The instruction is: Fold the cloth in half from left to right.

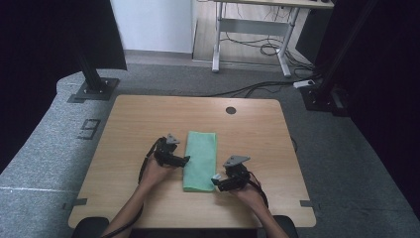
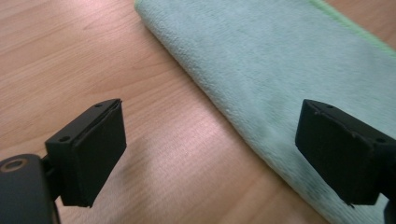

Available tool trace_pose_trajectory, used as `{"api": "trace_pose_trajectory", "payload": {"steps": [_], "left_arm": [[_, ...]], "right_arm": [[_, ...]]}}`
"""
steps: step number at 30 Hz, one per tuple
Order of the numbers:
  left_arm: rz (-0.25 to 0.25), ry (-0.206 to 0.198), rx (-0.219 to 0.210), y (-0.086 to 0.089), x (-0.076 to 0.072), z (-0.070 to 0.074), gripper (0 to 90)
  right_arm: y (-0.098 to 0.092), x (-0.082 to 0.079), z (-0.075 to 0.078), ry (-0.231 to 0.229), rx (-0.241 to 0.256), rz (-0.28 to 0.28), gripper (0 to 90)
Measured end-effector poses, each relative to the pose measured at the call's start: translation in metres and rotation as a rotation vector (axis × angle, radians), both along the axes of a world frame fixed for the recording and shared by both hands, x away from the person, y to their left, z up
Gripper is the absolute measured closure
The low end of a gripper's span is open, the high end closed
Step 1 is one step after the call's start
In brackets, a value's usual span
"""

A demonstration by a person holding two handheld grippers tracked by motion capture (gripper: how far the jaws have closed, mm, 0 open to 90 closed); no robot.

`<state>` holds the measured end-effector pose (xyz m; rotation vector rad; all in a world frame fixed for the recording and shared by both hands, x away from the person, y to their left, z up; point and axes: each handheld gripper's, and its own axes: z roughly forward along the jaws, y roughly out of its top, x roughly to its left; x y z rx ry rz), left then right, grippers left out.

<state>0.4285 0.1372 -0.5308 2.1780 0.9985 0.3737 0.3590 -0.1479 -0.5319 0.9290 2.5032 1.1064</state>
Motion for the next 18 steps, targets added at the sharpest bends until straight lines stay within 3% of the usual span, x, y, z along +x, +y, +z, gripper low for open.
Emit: {"api": "trace_pose_trajectory", "payload": {"steps": [6, 13, 18], "left_arm": [[-0.027, -0.003, -0.029, 0.013, -0.019, 0.011, 6.1], [-0.019, -0.004, -0.068, 0.035, -0.039, 0.019, 5.2], [-0.019, -0.007, -0.046, 0.043, -0.048, 0.019, 2.5]], "right_arm": [[-0.016, 0.004, 0.007, -0.017, 0.023, -0.045, 14.0], [-0.037, 0.009, 0.006, -0.018, -0.017, -0.085, 11.1], [-0.045, 0.01, 0.006, -0.026, -0.02, -0.107, 7.0]]}}
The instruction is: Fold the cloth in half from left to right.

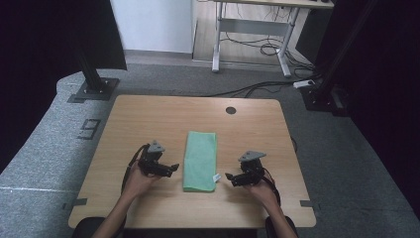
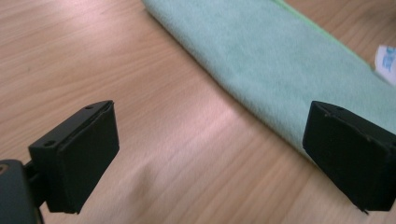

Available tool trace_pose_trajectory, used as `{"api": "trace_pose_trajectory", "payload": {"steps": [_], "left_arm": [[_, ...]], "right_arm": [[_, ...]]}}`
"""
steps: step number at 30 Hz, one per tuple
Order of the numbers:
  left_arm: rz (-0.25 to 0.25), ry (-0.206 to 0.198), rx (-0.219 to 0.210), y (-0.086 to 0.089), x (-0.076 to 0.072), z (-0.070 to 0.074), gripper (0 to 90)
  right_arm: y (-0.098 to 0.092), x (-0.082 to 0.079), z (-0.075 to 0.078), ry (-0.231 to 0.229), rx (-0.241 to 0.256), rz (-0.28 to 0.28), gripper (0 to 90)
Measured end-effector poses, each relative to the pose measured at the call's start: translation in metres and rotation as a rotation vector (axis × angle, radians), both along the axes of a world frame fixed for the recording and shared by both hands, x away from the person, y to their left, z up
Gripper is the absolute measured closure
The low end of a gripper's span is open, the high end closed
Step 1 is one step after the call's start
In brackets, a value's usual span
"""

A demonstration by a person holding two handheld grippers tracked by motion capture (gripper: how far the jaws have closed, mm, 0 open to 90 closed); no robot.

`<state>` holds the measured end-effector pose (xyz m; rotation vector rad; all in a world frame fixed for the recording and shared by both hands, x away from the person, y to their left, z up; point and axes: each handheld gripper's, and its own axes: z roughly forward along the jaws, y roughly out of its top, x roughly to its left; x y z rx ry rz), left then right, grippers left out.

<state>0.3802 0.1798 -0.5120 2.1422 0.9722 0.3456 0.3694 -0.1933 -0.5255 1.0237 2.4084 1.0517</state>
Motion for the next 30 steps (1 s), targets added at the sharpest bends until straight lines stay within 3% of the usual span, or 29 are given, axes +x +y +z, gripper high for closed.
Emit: {"api": "trace_pose_trajectory", "payload": {"steps": [9, 16, 19, 30], "left_arm": [[0.008, -0.001, 0.052, 0.017, -0.016, -0.008, 0.2], [0.017, -0.001, 0.066, 0.021, -0.014, -0.017, 0.0], [0.018, 0.003, 0.102, 0.022, -0.012, -0.024, 0.0], [0.023, 0.025, 0.116, 0.021, -0.009, -0.035, 0.0]], "right_arm": [[-0.016, 0.001, -0.002, -0.013, -0.008, -0.04, 2.1], [-0.023, 0.003, -0.007, -0.006, -0.006, -0.059, 0.4], [-0.027, 0.005, -0.012, 0.004, -0.009, -0.072, 0.0], [-0.035, 0.009, -0.022, 0.009, -0.023, -0.094, 0.0]]}}
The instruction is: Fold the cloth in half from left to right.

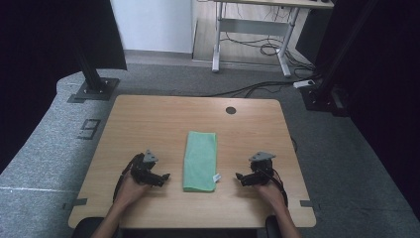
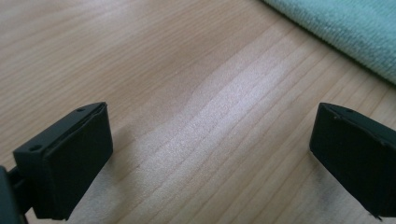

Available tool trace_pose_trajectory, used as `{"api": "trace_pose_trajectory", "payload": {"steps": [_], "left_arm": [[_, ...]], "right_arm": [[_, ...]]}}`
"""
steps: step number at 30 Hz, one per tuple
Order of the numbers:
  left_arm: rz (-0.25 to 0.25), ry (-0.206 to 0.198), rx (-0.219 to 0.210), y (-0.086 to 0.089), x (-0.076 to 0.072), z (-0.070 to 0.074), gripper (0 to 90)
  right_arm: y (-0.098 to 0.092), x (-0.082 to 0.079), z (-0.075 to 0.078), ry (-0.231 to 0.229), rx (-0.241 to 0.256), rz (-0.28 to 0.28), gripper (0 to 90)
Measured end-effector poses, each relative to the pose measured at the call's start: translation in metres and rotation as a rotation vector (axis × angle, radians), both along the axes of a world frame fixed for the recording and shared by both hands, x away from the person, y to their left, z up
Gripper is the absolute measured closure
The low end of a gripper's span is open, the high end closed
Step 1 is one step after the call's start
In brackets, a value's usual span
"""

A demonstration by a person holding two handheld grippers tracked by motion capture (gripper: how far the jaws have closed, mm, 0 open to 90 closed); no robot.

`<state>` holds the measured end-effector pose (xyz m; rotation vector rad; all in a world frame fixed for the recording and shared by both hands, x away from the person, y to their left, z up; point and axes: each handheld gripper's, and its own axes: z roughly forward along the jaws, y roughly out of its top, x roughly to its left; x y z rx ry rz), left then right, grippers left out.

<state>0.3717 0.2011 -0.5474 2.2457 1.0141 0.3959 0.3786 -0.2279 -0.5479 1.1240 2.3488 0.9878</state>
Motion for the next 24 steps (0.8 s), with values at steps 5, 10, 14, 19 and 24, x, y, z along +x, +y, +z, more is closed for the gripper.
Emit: {"api": "trace_pose_trajectory", "payload": {"steps": [5, 10, 14, 19, 24], "left_arm": [[0.001, 0.008, -0.015, -0.0007, 0.0011, -0.0016, 0.0], [0.004, 0.01, -0.015, -0.0006, 0.0017, -0.0017, 0.0], [0.004, 0.01, -0.015, -0.0005, 0.0018, -0.0017, 0.0], [0.004, 0.011, -0.015, -0.0006, 0.0018, -0.0017, 0.0], [0.004, 0.01, -0.014, -0.0006, 0.0017, -0.0017, 0.0]], "right_arm": [[-0.0007, 0.001, -0.0037, 0.006, -0.011, 0.0, 0.0], [-0.0017, 0.0026, -0.0085, 0.027, 0.015, -0.006, 0.0], [-0.0015, 0.0027, -0.009, 0.021, 0.015, -0.012, 0.0], [-0.0015, 0.0027, -0.0091, 0.02, 0.016, -0.012, 0.0], [-0.0016, 0.0027, -0.0091, 0.02, 0.016, -0.012, 0.0]]}}
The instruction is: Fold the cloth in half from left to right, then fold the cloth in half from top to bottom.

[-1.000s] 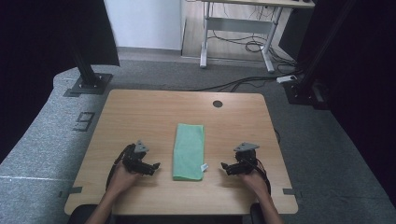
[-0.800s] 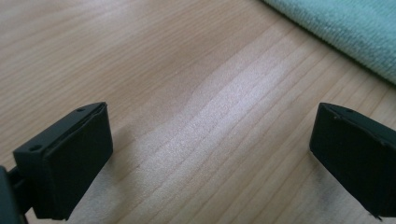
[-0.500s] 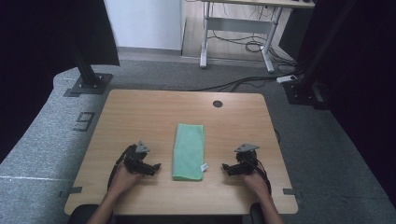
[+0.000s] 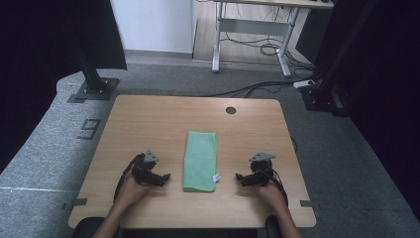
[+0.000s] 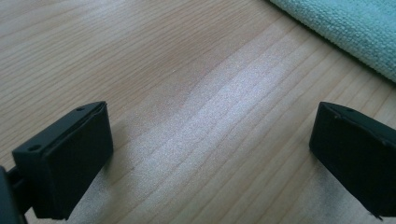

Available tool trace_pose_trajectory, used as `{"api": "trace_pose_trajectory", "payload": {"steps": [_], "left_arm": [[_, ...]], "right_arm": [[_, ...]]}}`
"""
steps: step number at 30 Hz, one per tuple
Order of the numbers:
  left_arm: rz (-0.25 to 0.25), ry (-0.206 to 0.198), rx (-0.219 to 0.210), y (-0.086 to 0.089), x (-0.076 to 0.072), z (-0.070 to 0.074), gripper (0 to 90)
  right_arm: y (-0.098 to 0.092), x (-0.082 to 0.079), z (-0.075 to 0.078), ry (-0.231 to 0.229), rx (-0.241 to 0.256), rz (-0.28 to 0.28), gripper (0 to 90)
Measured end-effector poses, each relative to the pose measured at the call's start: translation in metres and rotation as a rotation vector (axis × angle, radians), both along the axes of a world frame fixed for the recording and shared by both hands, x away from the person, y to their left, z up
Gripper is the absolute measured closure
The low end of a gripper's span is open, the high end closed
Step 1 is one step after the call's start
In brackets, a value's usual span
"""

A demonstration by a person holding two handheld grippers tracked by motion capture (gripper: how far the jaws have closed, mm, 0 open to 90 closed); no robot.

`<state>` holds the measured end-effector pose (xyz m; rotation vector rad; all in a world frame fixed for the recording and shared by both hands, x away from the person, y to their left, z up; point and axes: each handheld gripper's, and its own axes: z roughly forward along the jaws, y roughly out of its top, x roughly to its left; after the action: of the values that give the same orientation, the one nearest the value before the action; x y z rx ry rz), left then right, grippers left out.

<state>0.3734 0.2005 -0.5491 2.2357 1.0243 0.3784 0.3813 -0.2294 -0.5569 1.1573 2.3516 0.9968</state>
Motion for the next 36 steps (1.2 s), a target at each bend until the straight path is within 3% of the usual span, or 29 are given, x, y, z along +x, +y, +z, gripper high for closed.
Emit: {"api": "trace_pose_trajectory", "payload": {"steps": [23, 29, 36], "left_arm": [[0.051, 0.01, 0.008, -0.001, 0.006, 0.004, 0.0], [0.039, 0.002, -0.033, -0.003, 0.008, 0.012, 0.0], [0.016, -0.004, -0.015, -0.015, 0.014, 0.015, 0.0]], "right_arm": [[0.001, 0.0, 0.0, 0.002, 0.0, -0.007, 0.0], [0.002, 0.0, 0.0, 0.002, 0.0, -0.011, 0.0], [0.003, 0.0, 0.0, 0.002, 0.0, -0.016, 0.0]]}}
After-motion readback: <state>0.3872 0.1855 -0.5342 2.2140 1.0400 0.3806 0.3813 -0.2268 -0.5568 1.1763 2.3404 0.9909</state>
